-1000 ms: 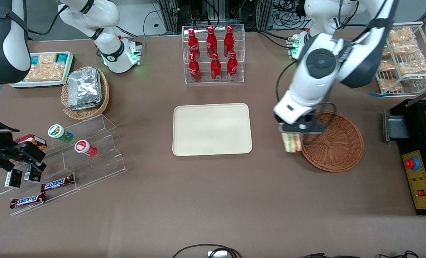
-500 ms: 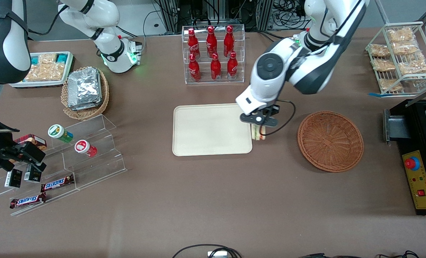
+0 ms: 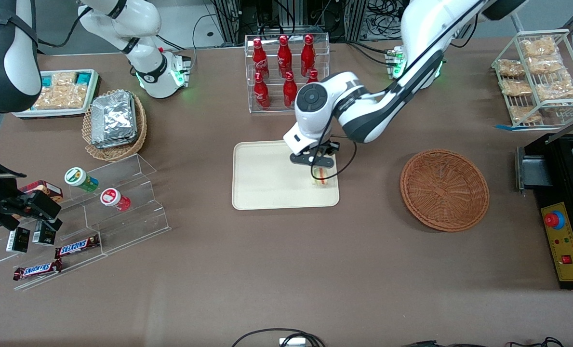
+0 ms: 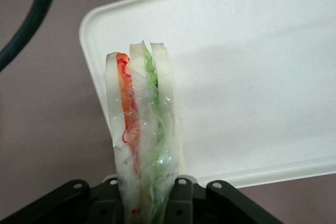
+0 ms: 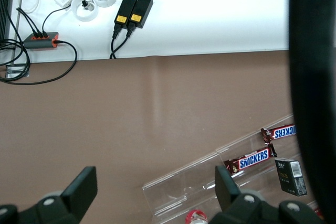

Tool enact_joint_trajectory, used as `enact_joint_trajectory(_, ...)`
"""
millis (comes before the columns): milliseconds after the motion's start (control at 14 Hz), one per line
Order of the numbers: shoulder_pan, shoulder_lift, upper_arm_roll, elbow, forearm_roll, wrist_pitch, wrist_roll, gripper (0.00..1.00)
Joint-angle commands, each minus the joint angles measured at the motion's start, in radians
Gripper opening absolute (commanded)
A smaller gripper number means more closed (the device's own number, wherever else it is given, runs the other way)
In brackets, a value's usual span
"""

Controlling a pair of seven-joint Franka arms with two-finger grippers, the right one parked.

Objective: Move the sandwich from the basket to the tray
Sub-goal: 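Carry the held sandwich with the left gripper over the beige tray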

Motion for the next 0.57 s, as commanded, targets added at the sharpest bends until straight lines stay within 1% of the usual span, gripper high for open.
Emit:
enact_joint_trajectory(0,-0.007,0.073,-0.005,0.028,0.058,0.016,-0.059,0.02)
enact_joint_trajectory(143,-0.017,0.1,-0.005,0.022,0.091,0.038,-0.079,0.06)
enact_joint_trajectory(286,-0.022,0.122,-0.004,0.022,0.108,0.039,-0.08,0.12)
enact_joint_trajectory(500,-0.03,0.14,-0.004,0.022,0.121,0.039,-0.08,0.39)
